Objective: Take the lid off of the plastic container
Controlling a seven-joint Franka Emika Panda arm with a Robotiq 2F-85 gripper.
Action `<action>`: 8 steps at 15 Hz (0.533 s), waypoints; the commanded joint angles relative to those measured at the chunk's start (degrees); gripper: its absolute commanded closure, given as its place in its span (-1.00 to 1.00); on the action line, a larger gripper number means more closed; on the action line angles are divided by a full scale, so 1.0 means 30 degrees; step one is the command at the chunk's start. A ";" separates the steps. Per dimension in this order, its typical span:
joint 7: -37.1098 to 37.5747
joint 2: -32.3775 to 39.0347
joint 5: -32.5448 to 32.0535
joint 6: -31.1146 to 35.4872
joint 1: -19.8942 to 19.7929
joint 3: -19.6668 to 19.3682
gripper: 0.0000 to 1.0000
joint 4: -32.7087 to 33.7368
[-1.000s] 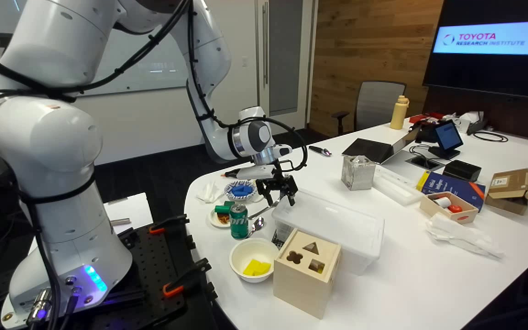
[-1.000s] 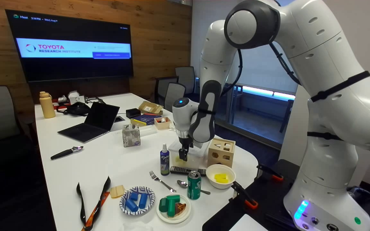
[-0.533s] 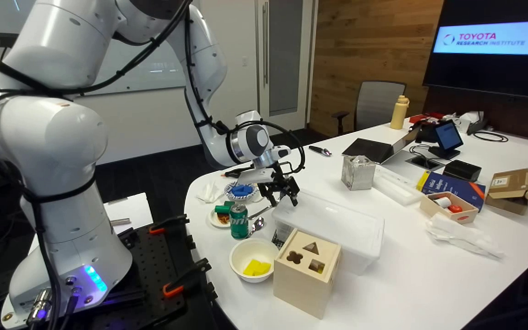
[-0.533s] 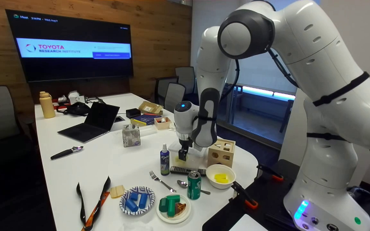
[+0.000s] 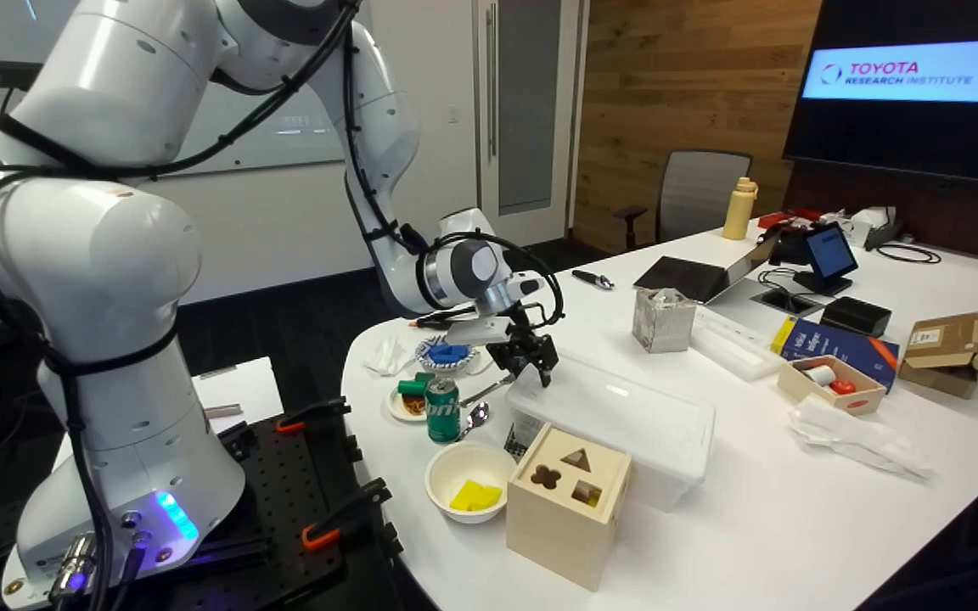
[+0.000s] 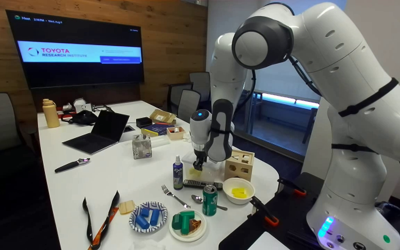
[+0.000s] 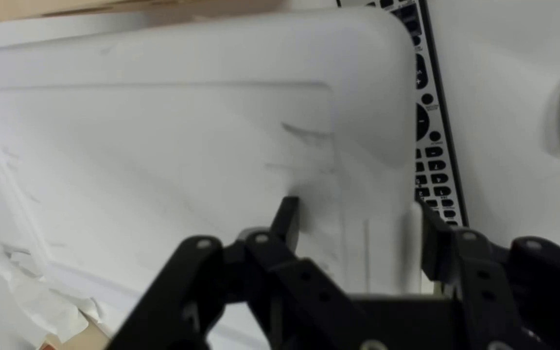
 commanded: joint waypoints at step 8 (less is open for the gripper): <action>-0.2618 -0.1380 0.1123 0.0222 -0.1423 0.1153 0.64 -0.0741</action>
